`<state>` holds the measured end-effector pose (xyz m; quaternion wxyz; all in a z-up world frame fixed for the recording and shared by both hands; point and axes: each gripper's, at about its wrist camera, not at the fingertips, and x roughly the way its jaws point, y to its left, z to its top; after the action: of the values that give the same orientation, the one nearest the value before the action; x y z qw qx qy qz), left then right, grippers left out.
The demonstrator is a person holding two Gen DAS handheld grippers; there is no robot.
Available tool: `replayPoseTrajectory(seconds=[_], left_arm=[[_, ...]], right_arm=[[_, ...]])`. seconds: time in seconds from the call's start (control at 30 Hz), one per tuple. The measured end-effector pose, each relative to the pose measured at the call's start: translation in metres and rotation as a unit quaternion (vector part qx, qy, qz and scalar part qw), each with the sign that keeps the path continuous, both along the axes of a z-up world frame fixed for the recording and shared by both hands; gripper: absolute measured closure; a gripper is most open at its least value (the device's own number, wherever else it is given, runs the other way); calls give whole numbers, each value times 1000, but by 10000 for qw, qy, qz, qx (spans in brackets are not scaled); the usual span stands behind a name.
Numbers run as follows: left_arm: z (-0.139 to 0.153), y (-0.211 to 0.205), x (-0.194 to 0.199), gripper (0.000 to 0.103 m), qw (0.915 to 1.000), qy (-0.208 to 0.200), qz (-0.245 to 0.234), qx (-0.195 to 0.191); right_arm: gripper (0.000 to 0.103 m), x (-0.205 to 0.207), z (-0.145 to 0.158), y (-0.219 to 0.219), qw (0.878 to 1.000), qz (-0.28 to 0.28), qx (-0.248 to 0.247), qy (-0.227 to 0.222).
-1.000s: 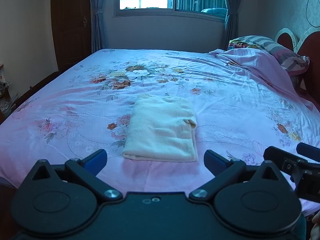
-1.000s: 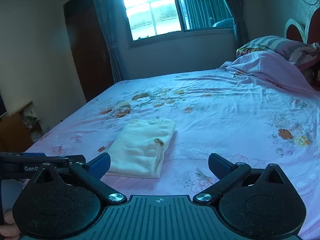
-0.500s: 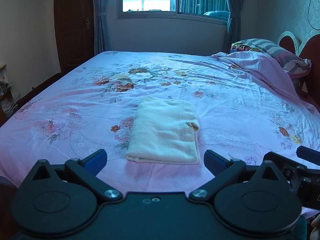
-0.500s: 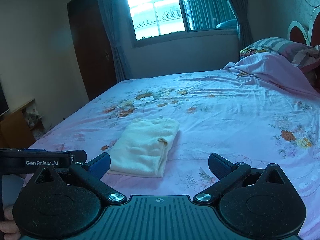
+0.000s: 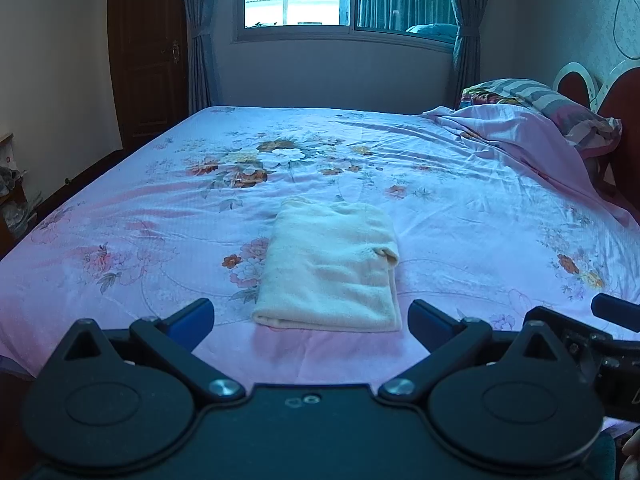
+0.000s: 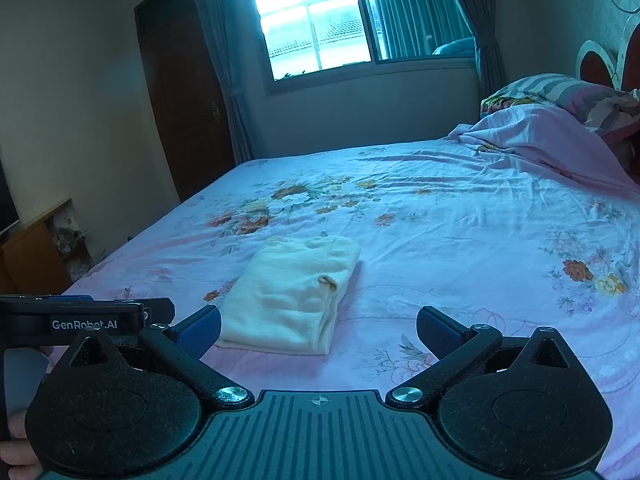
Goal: Fold small clothes
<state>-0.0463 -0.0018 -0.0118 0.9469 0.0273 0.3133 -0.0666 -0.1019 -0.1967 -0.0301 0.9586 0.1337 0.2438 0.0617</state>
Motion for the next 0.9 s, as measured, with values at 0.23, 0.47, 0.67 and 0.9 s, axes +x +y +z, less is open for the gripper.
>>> replayPoseTrajectory(seconds=[0.23,0.47,0.67,0.9], left_arm=[[0,1,0,2,10000,-1,-5,16],[2,3,1,2,10000,-43,-20,21],[3,1,3,2,10000,-54,-44,40],[3,0,3,2,9999,-45,-66,62]], right_arm=[[0,1,-1,1,10000,-6,30,14],[0,1,-1,0,10000,-22,46,20],[0,0,0,1,10000,-1,56,3],[0,1,-1,2,10000,12,48,20]])
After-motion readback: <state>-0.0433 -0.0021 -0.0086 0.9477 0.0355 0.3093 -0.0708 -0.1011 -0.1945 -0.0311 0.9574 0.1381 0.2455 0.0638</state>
